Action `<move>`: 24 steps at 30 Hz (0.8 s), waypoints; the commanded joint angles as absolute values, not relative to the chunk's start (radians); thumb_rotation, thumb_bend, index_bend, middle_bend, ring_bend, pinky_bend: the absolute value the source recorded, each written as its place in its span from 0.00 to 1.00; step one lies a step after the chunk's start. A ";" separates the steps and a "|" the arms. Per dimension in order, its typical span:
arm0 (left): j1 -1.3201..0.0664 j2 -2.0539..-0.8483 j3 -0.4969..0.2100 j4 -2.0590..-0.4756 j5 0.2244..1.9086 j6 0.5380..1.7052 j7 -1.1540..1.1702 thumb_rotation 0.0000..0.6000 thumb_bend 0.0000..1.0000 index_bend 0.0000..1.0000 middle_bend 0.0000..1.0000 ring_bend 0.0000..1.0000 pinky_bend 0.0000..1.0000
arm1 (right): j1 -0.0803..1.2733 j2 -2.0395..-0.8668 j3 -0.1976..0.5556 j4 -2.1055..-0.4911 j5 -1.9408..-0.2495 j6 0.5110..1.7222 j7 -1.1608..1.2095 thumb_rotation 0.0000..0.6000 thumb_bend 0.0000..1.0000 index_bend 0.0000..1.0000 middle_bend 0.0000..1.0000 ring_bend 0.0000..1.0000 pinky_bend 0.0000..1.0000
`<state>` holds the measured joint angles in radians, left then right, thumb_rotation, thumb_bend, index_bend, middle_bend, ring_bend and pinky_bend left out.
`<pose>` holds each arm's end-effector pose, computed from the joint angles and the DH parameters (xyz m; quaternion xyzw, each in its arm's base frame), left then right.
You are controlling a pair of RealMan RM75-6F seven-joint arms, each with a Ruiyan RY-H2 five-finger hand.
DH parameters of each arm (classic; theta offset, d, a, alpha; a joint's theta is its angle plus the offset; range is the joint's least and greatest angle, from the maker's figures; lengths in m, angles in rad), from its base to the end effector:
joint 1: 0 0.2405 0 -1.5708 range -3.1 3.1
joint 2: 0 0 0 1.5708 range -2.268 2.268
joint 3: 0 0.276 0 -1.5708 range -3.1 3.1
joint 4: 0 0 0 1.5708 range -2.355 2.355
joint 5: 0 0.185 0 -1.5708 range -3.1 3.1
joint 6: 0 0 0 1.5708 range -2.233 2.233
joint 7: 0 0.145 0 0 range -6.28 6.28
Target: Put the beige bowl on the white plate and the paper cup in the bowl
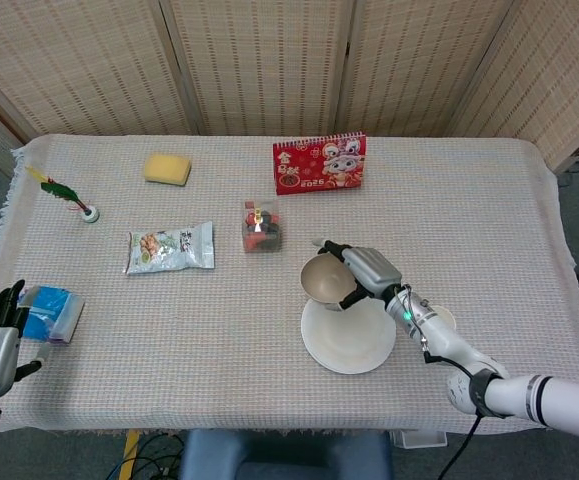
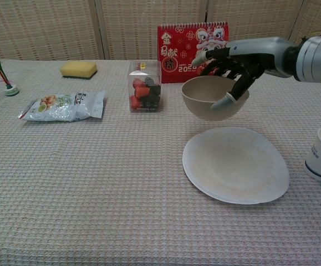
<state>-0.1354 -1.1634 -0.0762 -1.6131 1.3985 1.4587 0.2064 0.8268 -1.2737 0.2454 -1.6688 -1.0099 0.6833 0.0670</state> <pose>-0.3195 0.2019 0.1812 -0.6037 -0.3507 -0.3378 0.6312 -0.1363 -0.3670 0.0660 0.6986 -0.5341 0.3817 0.2847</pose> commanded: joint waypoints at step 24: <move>-0.109 -1.159 -0.080 -1.623 1.437 1.521 0.191 1.00 0.34 0.00 0.00 0.00 0.26 | 0.718 -1.243 0.069 -1.729 -1.154 0.750 -0.016 1.00 0.19 0.08 0.25 0.28 0.40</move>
<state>-0.1090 -1.1591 -0.0805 -1.6231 1.4369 1.5215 0.1910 0.7186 -1.2393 0.0708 -1.7336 -1.1511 0.7512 -0.0181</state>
